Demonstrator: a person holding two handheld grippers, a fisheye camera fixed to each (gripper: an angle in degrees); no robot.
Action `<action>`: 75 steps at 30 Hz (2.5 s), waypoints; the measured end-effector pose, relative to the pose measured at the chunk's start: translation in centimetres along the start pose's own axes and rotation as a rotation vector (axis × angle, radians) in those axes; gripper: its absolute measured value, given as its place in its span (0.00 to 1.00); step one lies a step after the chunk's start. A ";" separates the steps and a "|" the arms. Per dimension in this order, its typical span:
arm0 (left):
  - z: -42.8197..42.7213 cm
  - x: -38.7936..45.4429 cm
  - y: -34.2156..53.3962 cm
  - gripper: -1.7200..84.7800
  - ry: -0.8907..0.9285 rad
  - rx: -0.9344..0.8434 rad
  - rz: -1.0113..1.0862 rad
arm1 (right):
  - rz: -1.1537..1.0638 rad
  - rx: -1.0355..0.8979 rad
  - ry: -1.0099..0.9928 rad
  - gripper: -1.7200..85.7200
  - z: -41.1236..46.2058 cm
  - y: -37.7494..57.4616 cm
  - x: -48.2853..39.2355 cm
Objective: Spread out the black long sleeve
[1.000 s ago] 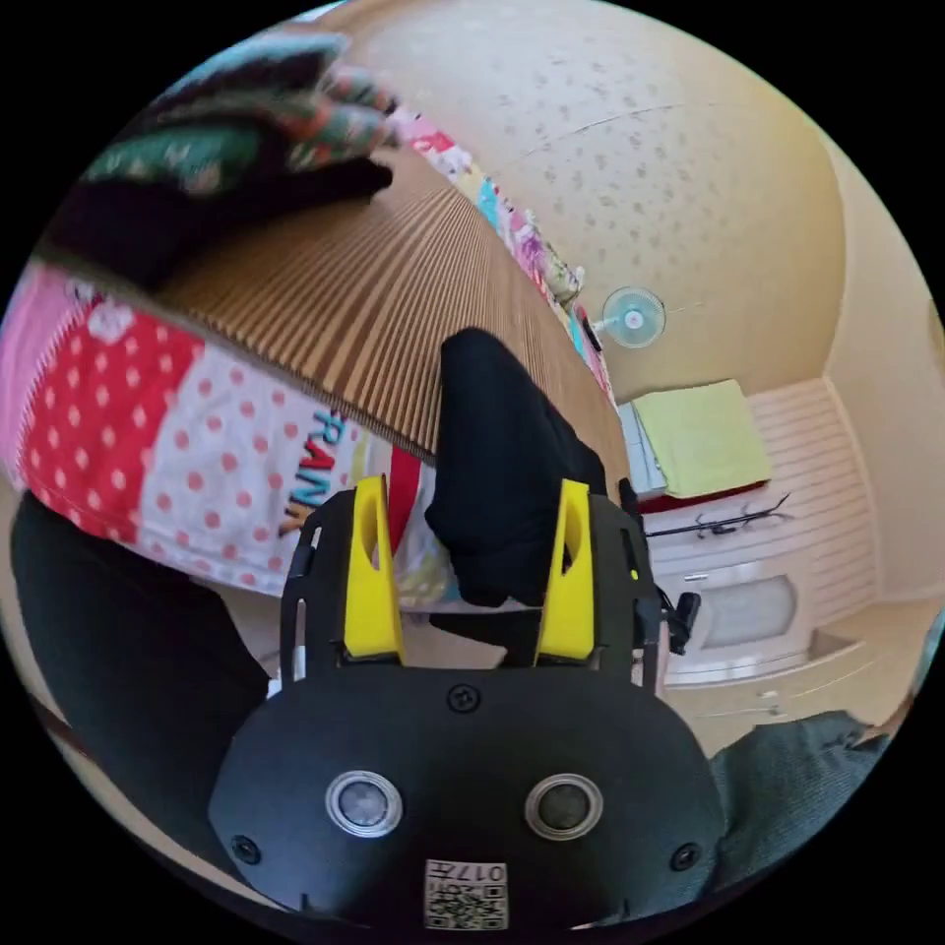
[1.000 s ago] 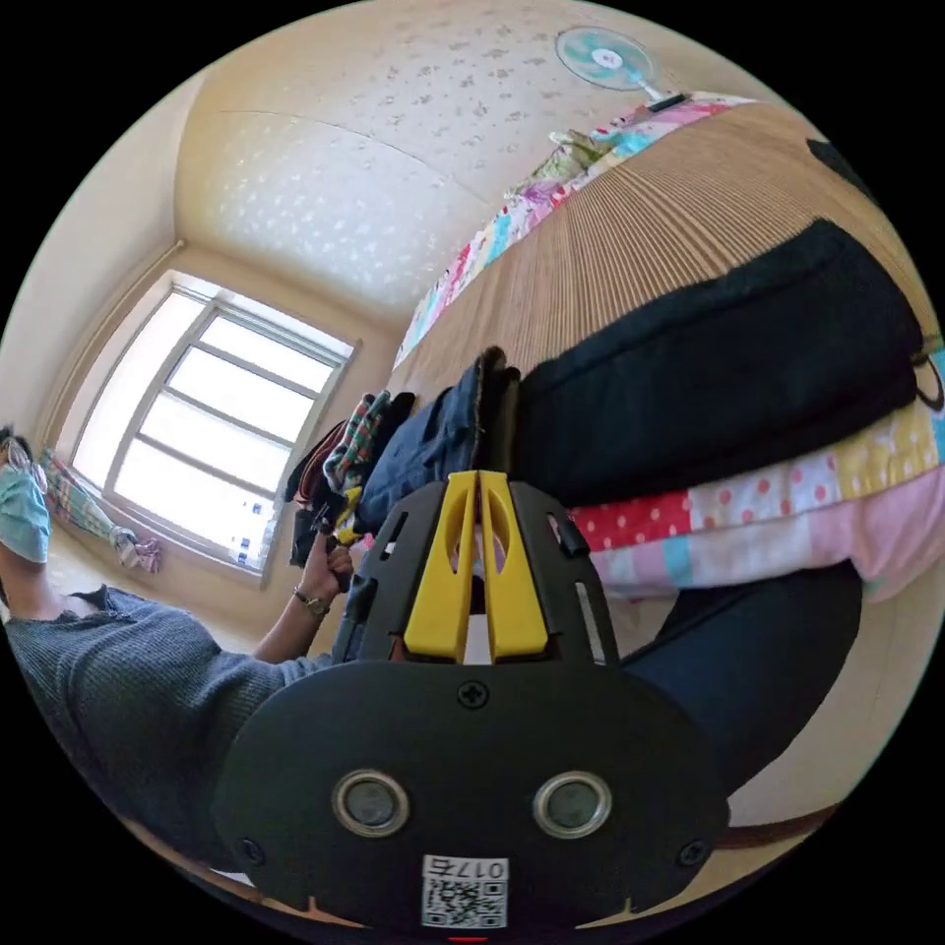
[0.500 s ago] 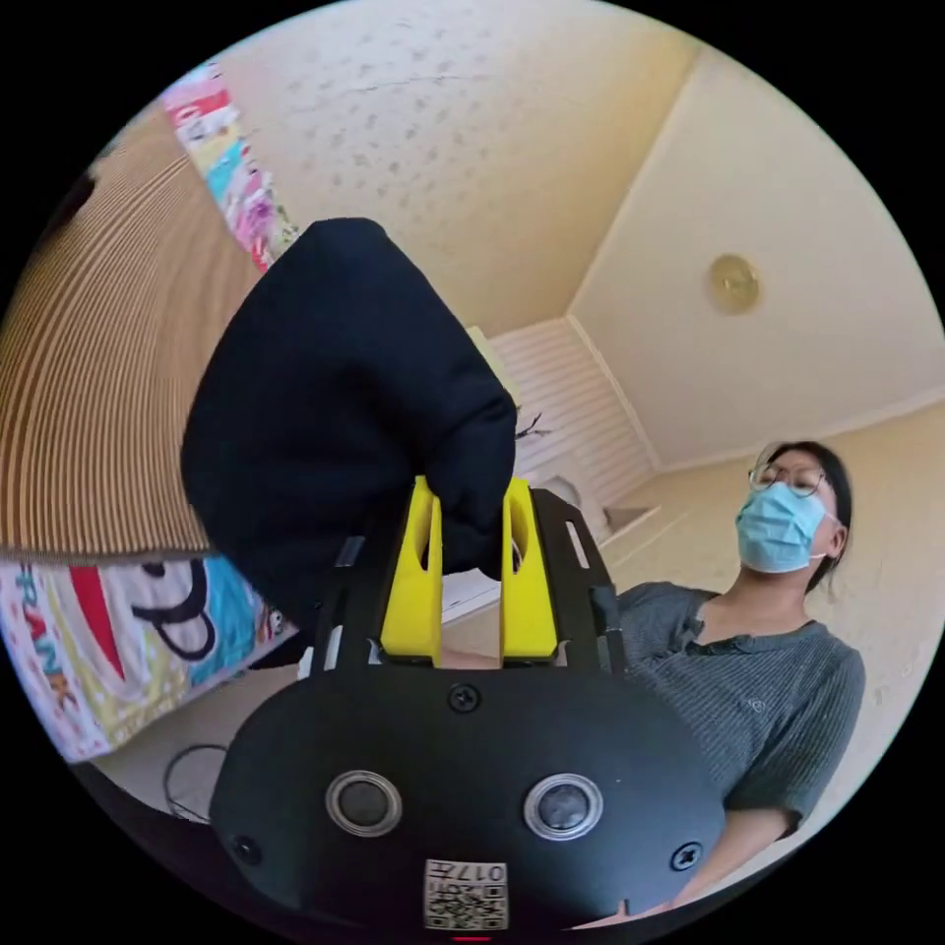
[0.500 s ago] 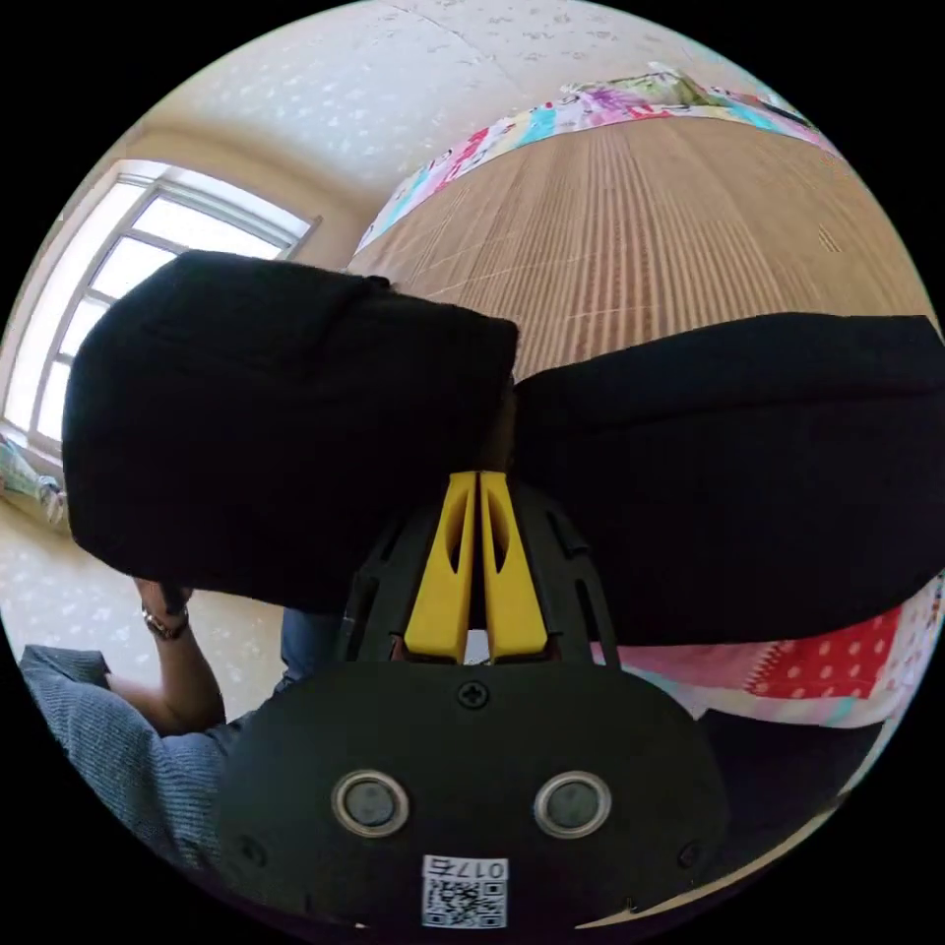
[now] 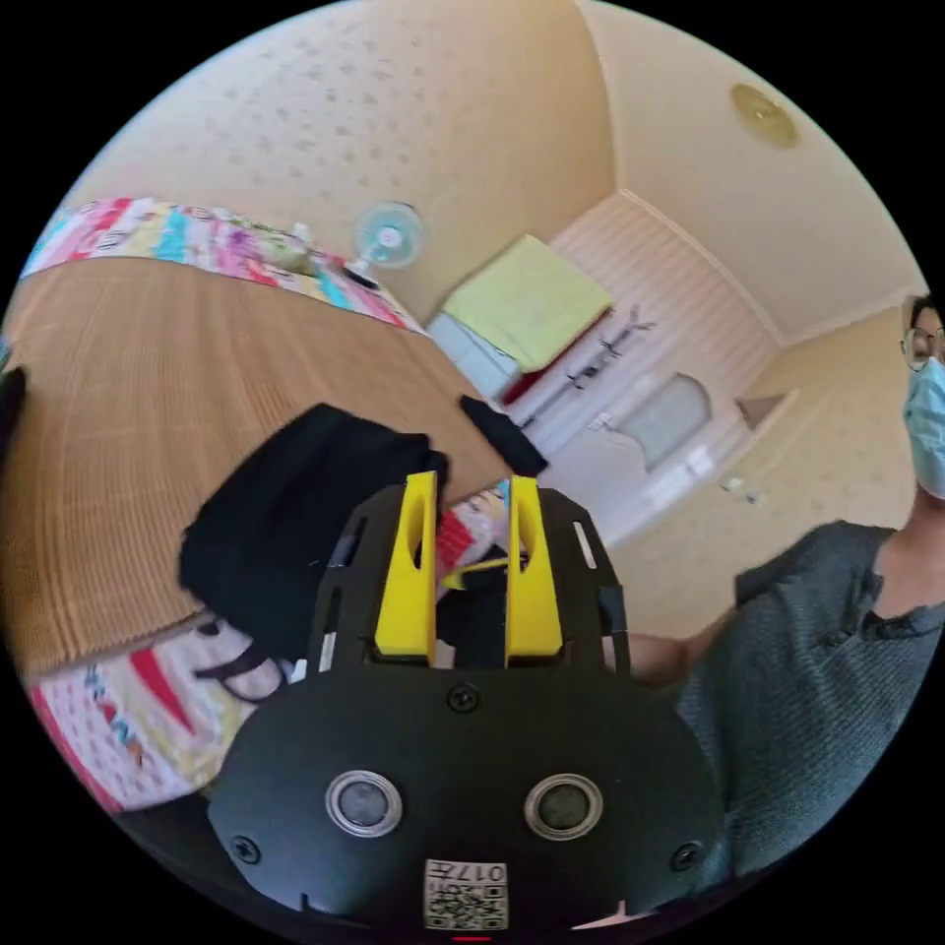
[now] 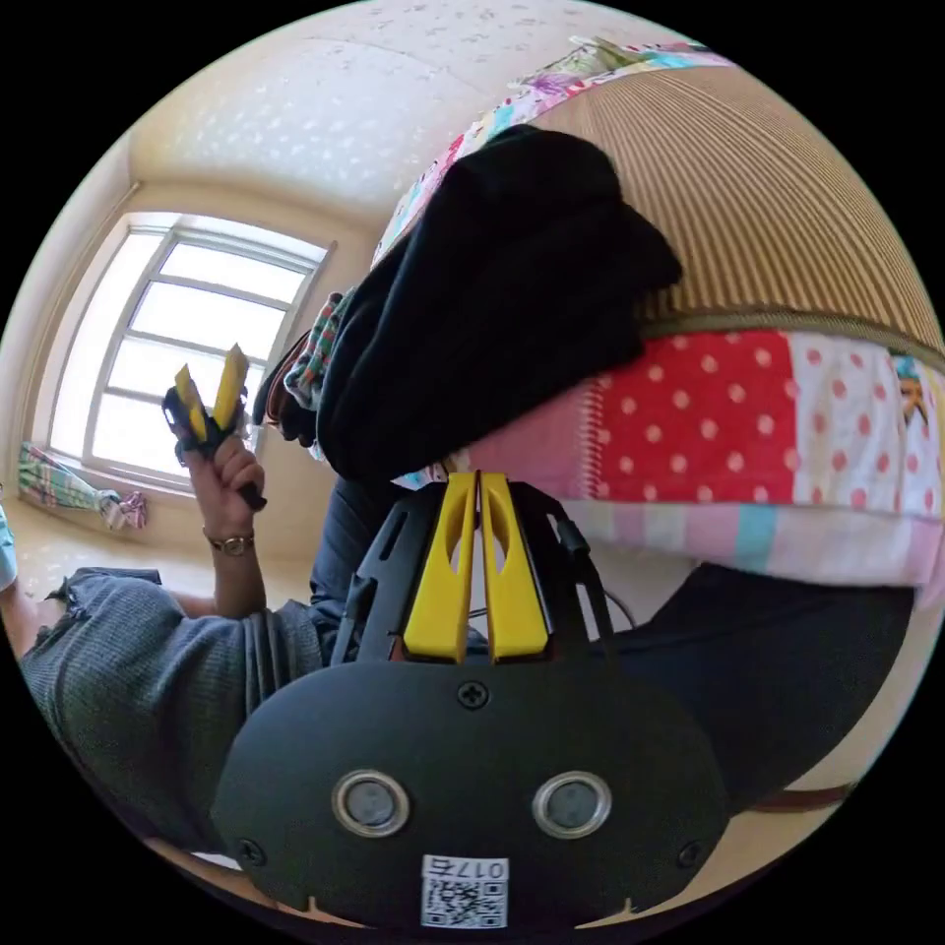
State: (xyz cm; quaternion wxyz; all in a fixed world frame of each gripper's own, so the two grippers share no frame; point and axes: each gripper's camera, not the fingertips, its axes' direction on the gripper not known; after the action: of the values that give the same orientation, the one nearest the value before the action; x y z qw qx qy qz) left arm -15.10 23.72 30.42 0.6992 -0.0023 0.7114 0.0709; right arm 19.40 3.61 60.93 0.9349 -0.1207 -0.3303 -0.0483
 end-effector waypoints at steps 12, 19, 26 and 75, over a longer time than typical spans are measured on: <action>5.4 -13.2 12.9 0.18 0.368 -0.095 -0.838 | 0.208 0.146 -0.546 0.26 -0.3 0.8 8.7; 7.8 -5.9 12.2 0.11 0.322 -0.317 -0.491 | 0.219 0.175 -0.728 0.35 3.3 -4.3 8.8; 5.8 1.7 13.6 0.11 0.101 -0.295 -0.220 | 0.088 0.064 -0.790 0.21 4.4 -10.6 6.9; 20.6 3.7 4.9 0.01 0.029 -0.638 -0.018 | 0.263 0.774 0.458 0.03 -1.4 16.7 -10.3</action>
State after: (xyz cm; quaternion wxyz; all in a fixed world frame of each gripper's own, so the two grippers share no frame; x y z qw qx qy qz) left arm 4.83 31.05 26.93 0.6535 -0.2287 0.6633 0.2841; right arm 15.09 19.51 50.20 0.9582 0.2097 -0.0909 0.1721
